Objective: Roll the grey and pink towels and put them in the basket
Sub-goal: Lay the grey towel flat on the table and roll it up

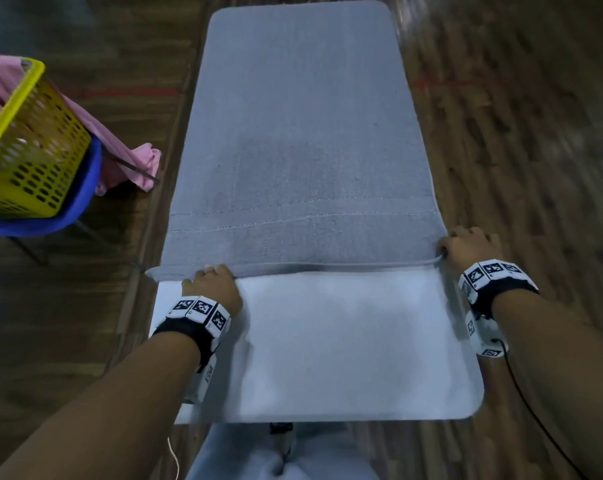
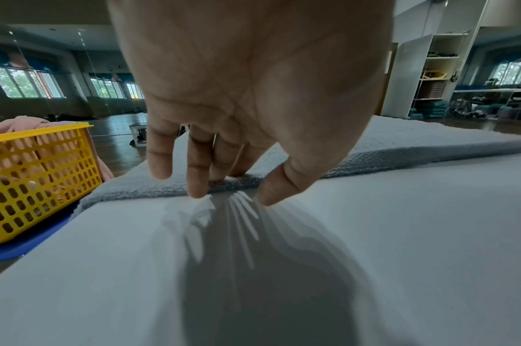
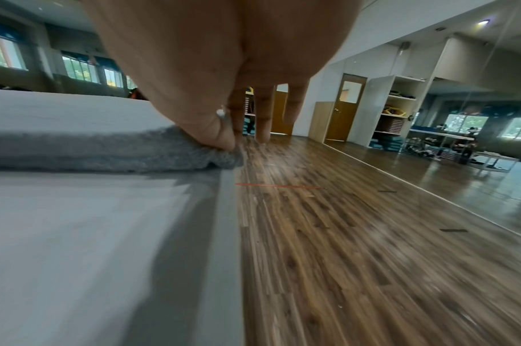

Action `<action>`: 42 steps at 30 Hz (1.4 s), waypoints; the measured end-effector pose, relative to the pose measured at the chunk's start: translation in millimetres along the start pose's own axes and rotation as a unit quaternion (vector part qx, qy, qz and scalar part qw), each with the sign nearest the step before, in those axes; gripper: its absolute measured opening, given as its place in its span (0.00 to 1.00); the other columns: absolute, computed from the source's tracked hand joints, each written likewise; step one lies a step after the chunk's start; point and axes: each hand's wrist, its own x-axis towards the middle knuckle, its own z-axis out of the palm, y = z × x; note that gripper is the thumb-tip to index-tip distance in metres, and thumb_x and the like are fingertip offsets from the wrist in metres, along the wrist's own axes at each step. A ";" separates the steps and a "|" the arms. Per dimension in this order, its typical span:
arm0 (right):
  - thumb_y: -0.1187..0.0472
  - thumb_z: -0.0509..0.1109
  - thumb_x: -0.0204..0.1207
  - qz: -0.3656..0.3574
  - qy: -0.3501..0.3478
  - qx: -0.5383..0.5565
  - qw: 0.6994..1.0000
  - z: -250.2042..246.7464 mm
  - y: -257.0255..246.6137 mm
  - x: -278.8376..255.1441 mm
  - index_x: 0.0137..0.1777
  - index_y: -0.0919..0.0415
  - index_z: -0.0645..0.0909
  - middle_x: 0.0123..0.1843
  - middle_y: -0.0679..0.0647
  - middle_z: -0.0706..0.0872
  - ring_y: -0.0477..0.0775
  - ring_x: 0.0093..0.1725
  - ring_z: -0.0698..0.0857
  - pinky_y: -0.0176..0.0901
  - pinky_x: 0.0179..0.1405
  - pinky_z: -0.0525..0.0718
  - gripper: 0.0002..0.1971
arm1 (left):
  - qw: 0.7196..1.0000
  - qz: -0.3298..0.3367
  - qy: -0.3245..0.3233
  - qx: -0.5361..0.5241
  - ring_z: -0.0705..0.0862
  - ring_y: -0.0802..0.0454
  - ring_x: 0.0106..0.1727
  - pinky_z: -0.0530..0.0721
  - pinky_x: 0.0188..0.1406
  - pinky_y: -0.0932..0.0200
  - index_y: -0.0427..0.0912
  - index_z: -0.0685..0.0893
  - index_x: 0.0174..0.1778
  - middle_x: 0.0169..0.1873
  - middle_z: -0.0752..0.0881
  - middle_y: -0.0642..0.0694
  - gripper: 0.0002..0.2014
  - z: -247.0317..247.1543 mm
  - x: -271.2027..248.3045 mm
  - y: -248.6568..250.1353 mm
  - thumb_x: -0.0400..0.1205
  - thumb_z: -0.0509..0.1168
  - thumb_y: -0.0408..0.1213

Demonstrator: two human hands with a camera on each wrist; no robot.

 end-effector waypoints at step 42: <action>0.54 0.63 0.81 -0.098 0.092 0.201 0.970 -28.8 -201.7 -13.6 0.59 0.53 0.84 0.56 0.54 0.84 0.61 0.55 0.81 0.51 0.56 0.79 0.12 | 0.931 0.306 0.190 -0.049 0.84 0.41 0.54 0.74 0.54 0.48 0.47 0.88 0.57 0.52 0.89 0.47 0.11 14.1 78.7 -143.1 0.84 0.63 0.41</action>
